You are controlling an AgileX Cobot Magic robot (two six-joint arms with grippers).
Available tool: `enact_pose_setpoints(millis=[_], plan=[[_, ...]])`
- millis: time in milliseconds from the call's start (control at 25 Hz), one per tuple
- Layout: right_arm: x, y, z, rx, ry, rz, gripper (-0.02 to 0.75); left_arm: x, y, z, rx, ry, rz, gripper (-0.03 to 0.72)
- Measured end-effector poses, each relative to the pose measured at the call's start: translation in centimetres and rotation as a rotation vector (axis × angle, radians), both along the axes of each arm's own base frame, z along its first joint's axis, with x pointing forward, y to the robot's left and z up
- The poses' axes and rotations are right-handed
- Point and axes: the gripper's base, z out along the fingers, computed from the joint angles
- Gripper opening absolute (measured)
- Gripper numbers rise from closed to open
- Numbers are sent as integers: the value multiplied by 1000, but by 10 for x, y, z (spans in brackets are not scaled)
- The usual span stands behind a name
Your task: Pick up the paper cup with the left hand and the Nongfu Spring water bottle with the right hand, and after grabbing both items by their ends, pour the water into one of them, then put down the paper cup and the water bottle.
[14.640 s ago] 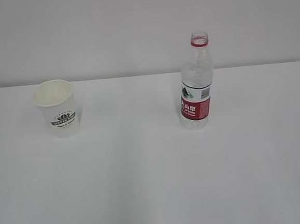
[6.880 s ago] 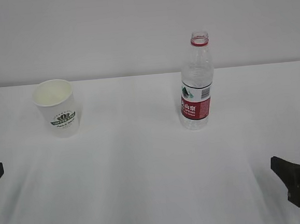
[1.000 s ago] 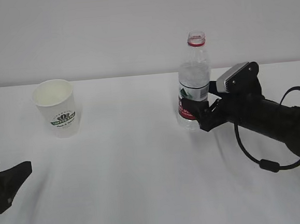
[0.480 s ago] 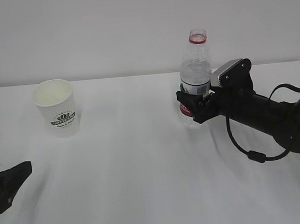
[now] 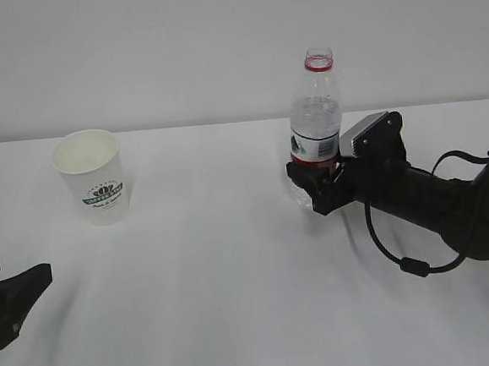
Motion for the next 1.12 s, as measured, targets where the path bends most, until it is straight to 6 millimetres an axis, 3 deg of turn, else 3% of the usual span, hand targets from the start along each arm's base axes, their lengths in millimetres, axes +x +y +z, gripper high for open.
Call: enact_pose_setpoints(millis=[400, 680, 1120], plan=[[4, 4, 0, -15, -10, 31, 553, 0, 0, 0, 0, 0, 0, 581], [4, 4, 0, -17, -12, 39, 471, 0, 0, 0, 0, 0, 0, 580], [-4, 5, 0, -24, -5, 73, 453, 0, 0, 0, 0, 0, -2, 580]])
